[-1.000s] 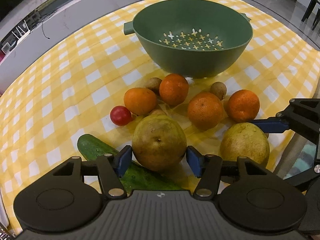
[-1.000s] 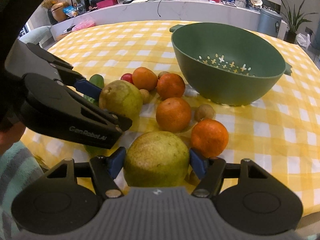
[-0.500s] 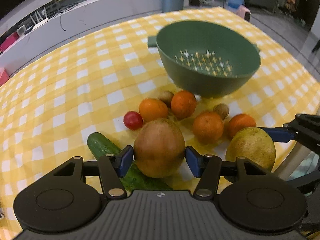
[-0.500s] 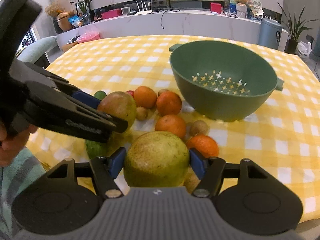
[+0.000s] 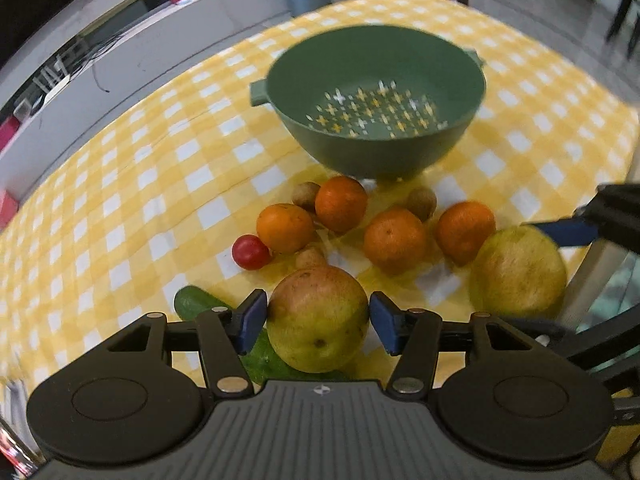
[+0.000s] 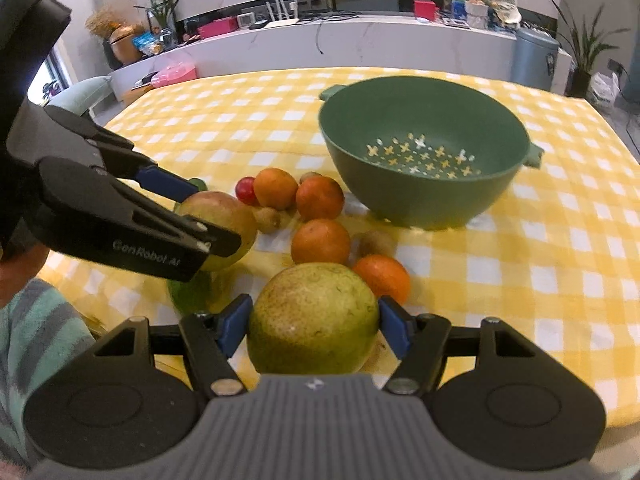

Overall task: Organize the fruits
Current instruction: 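Close the left tool on the brown pear while the right tool grips the green pear, then carry both pears into the green colander and open both tools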

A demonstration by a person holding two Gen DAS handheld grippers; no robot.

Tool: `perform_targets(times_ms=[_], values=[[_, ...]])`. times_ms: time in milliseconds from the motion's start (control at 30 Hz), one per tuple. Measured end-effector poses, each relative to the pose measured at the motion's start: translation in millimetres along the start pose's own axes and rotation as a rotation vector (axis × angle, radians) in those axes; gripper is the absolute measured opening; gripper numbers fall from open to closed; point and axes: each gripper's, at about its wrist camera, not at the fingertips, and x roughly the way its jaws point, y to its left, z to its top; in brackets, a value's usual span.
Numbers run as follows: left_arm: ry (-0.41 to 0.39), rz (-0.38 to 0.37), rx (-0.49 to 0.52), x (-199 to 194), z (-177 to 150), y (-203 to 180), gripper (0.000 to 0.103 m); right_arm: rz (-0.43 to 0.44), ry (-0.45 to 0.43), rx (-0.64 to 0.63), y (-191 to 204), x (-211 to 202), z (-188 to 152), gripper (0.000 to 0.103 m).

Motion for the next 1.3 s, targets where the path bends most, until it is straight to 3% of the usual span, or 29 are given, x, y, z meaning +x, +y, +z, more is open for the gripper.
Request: perform_targets(times_ms=[100,200,333,433,800,933,1300], values=[[0.047,-0.006,0.028,6.7,6.7,-2.0,0.064,-0.005,0.002,0.021,-4.2,-2.4,-0.4,0.066],[0.116,-0.057,0.012,14.9,11.6,-1.9,0.071,-0.010,-0.001,0.035,-7.4,-4.9,-1.0,0.066],[0.162,-0.069,0.010,25.0,10.4,-8.6,0.078,-0.010,-0.002,0.053,-13.2,-8.5,-3.5,0.066],[0.149,-0.061,0.009,29.2,7.2,-13.8,0.082,-0.010,0.005,0.059,-15.8,-8.9,-5.3,0.066],[0.117,-0.016,0.033,23.6,-3.1,-28.0,0.076,-0.011,0.010,0.091,-27.1,-12.9,-6.6,0.066],[0.075,-0.029,-0.012,10.5,-3.2,-23.2,0.076,0.003,-0.006,0.076,-29.9,-18.9,-0.8,0.066],[-0.086,-0.102,-0.090,-48.9,43.6,1.4,0.076,0.034,-0.106,-0.054,-48.9,-46.5,51.1,0.066]])
